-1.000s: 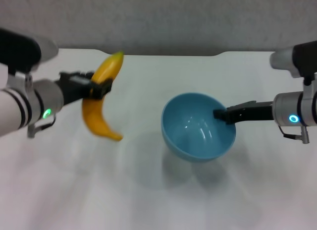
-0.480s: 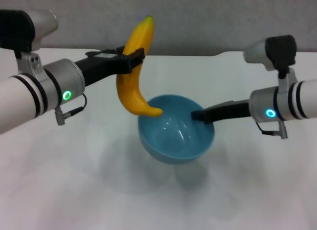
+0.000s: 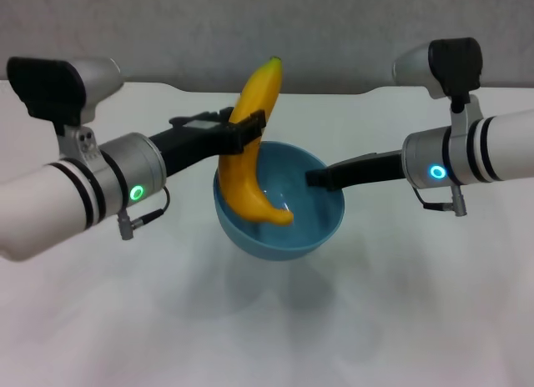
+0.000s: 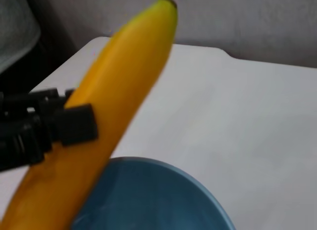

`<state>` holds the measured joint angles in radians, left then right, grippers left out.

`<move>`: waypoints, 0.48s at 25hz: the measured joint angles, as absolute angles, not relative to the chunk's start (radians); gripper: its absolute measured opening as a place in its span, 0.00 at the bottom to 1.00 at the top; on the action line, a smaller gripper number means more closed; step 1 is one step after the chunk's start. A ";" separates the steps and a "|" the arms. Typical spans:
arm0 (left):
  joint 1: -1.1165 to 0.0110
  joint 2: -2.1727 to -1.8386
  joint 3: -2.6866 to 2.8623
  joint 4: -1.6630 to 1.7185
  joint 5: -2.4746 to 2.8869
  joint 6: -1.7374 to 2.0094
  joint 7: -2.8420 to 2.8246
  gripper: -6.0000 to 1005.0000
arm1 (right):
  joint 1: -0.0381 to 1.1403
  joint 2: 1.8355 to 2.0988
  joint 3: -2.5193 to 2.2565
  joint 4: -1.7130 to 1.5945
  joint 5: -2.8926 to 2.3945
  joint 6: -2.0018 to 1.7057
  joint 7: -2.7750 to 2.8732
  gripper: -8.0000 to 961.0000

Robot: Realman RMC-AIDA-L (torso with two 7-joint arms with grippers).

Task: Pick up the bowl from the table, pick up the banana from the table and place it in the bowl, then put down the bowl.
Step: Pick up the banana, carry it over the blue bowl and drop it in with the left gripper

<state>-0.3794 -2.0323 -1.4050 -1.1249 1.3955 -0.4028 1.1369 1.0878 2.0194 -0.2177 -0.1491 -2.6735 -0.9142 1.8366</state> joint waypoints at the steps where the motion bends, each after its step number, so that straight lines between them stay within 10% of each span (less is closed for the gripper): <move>1: -0.380 -2.032 -1.395 -1.117 1.375 -0.393 1.151 0.50 | 1.088 2.019 -0.218 -0.149 -2.674 -0.914 1.837 0.05; 12: -0.396 -2.034 -1.324 -1.056 1.201 -0.373 1.306 0.51 | 1.107 2.019 -0.218 -0.148 -2.673 -0.914 1.840 0.05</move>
